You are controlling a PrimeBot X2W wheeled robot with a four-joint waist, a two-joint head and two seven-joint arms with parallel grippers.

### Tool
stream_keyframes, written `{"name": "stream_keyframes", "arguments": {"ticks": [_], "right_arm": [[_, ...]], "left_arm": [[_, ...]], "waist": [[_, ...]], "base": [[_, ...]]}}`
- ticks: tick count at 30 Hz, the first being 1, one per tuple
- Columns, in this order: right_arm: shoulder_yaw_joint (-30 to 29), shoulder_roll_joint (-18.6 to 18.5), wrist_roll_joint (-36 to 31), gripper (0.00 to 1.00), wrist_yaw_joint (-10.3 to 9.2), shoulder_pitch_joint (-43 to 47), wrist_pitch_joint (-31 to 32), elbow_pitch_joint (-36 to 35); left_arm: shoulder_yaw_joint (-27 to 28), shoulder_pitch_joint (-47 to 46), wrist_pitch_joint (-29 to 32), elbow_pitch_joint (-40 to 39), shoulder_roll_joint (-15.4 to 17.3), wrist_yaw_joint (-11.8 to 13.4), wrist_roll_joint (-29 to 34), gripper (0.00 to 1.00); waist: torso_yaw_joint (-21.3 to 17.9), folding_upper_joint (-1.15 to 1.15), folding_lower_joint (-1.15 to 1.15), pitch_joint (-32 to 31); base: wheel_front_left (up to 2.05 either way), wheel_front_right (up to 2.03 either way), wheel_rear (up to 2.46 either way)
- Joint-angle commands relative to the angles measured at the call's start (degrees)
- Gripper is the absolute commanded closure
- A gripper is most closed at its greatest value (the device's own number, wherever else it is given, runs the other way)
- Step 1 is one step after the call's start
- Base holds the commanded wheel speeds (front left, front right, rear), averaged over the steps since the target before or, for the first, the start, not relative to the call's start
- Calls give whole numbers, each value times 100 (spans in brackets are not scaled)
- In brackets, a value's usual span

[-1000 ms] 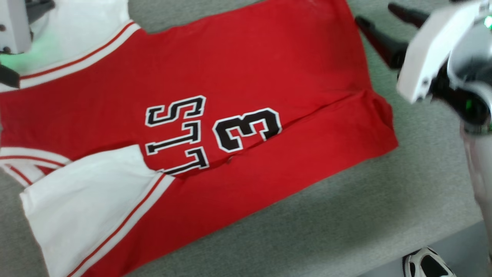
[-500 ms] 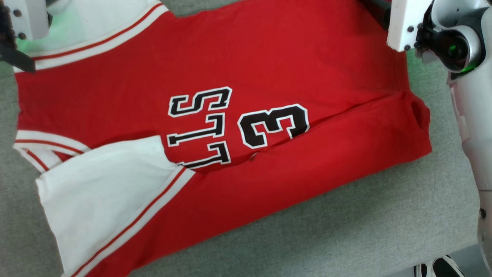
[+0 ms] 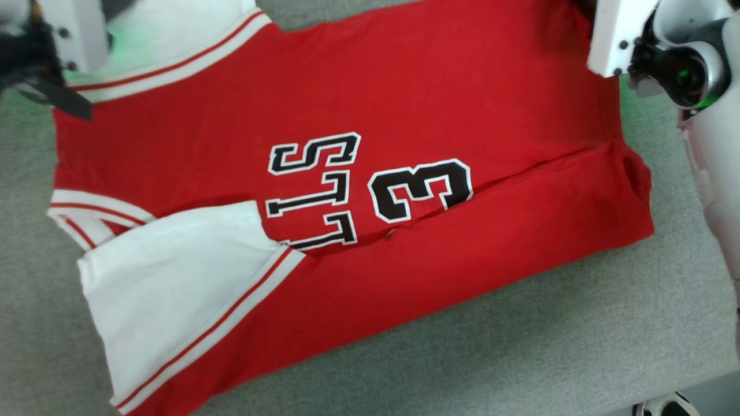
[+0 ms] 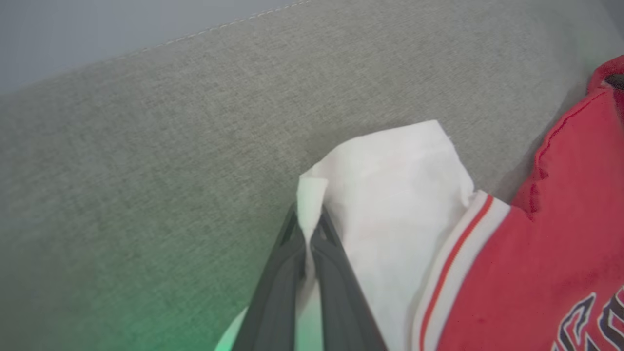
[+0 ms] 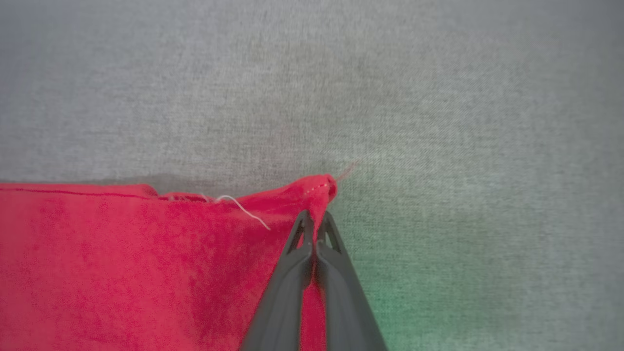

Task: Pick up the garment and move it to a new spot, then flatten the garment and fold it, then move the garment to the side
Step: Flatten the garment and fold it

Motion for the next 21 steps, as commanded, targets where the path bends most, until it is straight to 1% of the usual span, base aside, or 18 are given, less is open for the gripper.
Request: {"name": "stream_keyframes", "arguments": {"ticks": [1,5,9,12,18,21], "right_arm": [[26,-101,46,100,-10,36,-158,33],[182,-319,221,100,-10,245,-438,-60],[351,-596,447,100,-10,593,-674,-329],[458,-880,671,100,-10,917,-750,-616],[513,-1398,969,100,-10,1642,-766,-1320],[457,-1575,1052,100,-10,1990,-734,-1654]], "left_arm": [[-31,159,-129,-59,-73,13,-122,100],[-34,404,-532,-395,-142,13,-427,100],[-35,729,-1036,-939,-10,13,-654,100],[-70,999,-1341,-1429,106,12,-813,100],[-147,1650,-1792,-2495,565,12,-1010,100],[-131,2045,-2063,-2979,849,12,-1087,100]], "waist": [[89,0,0,-179],[263,0,0,-529],[434,0,0,-885],[584,0,0,-1081],[781,0,0,-1291],[820,0,0,-1351]], "base": [[0,0,0],[0,0,0],[0,0,0],[0,0,0],[0,0,0],[0,0,0]]}}
